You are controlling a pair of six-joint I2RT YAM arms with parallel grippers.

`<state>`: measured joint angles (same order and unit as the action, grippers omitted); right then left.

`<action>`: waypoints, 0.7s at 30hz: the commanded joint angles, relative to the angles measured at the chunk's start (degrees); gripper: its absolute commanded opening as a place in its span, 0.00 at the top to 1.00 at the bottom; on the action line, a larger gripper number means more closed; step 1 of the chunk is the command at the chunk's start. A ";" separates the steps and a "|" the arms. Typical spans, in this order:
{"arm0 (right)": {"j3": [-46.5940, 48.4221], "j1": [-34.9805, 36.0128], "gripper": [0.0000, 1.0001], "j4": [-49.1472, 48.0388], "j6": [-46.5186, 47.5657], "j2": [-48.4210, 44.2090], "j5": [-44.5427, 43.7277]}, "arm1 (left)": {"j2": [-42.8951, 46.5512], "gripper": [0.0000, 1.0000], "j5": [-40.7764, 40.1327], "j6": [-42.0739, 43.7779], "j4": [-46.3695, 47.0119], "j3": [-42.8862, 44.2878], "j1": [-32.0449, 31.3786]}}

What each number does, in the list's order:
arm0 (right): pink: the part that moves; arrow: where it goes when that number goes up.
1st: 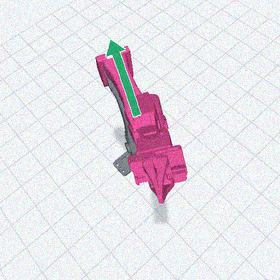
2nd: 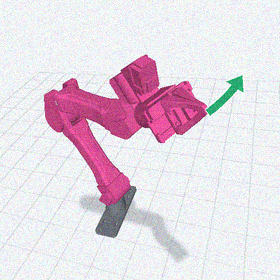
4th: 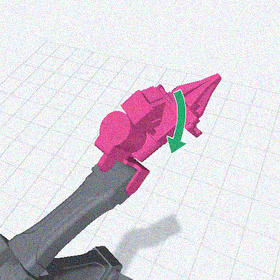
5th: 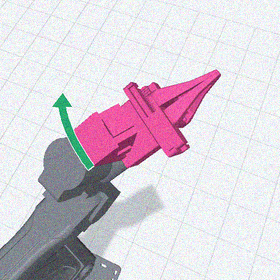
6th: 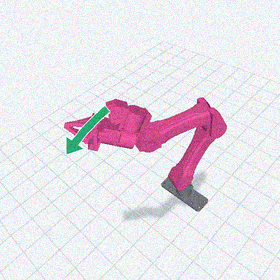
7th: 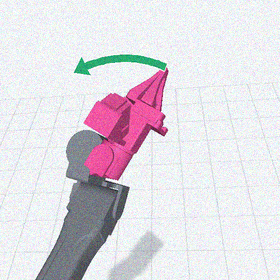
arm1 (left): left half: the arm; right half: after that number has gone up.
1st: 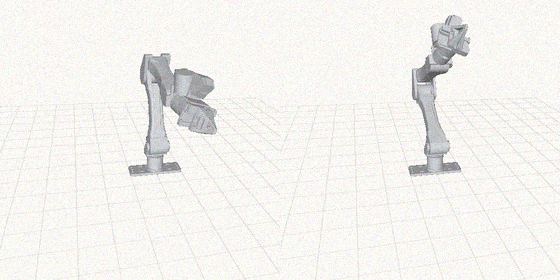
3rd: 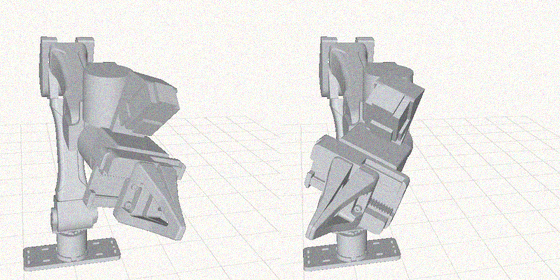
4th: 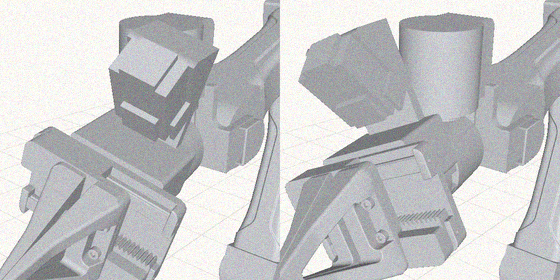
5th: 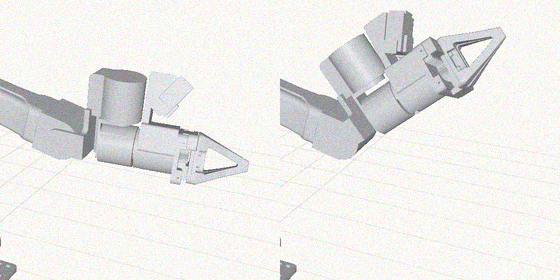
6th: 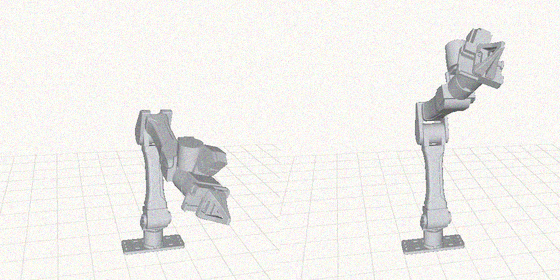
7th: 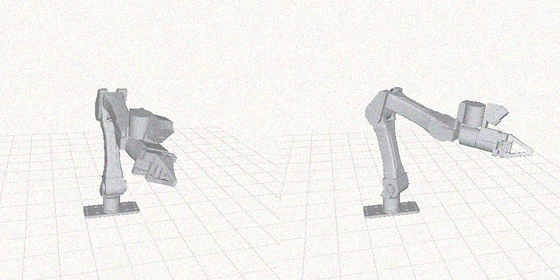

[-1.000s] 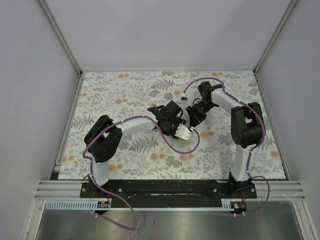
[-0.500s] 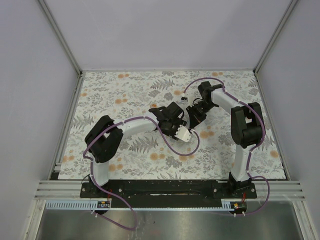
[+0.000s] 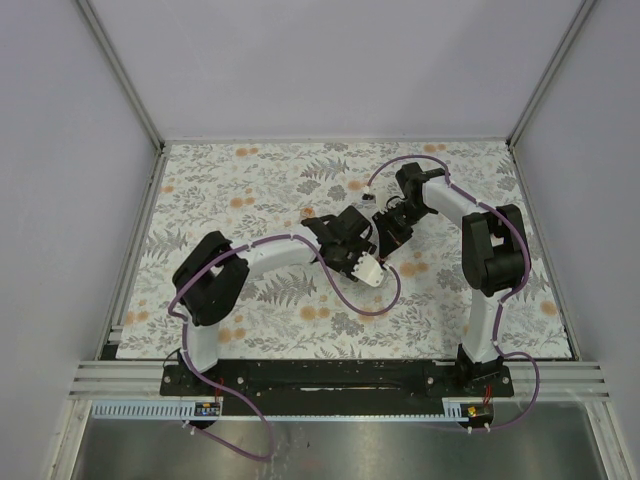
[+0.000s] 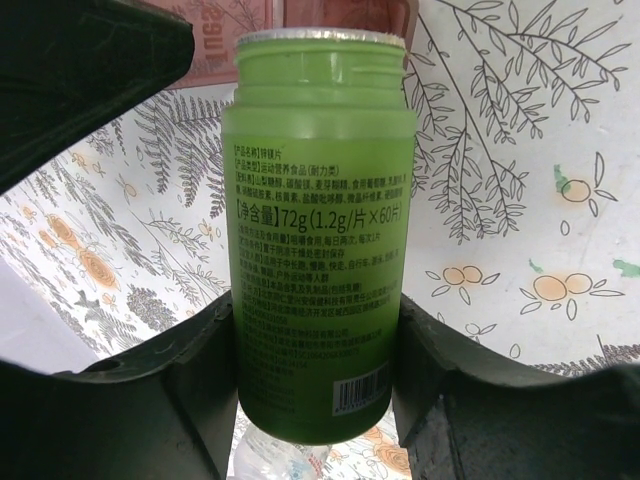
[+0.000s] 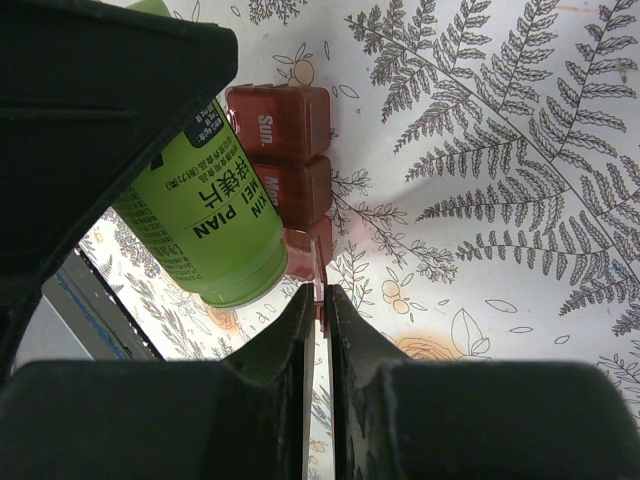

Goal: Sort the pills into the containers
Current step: Pour the pill into the pill container.

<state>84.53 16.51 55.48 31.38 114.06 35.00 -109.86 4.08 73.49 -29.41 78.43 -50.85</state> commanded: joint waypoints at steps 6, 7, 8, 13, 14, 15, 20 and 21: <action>1.51 0.80 0.95 1.21 -0.09 -2.09 -0.90 | -1.40 1.00 -3.81 3.67 -0.47 3.04 -1.09; 1.51 0.80 0.95 1.21 0.00 -2.09 -0.73 | -1.49 1.00 -3.73 3.94 -0.65 3.39 -1.27; 1.60 0.89 0.95 1.29 -0.09 -2.09 -0.73 | -1.49 1.00 -5.64 4.20 -0.65 3.31 -1.44; 1.51 0.80 0.95 1.21 0.00 -2.09 -0.81 | -1.32 1.00 -7.68 4.99 -1.17 3.30 -2.15; 1.51 0.80 0.95 1.29 0.00 -2.00 -0.81 | -1.40 1.00 -7.85 4.99 -1.70 3.57 -2.32; 1.60 0.89 0.95 1.38 0.00 -2.00 -0.73 | -1.32 1.00 -8.12 5.08 -1.79 3.57 -2.50; 1.51 0.80 0.96 1.29 0.00 -2.09 -0.81 | -1.32 1.00 -10.14 5.52 -2.32 4.09 -3.38; 1.51 0.80 0.96 1.38 0.00 -2.17 -0.73 | -1.23 1.00 -10.23 5.43 -2.49 4.36 -3.55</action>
<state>84.55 16.53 55.68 31.20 114.06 34.98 -110.74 -3.25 77.76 -30.41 80.27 -53.54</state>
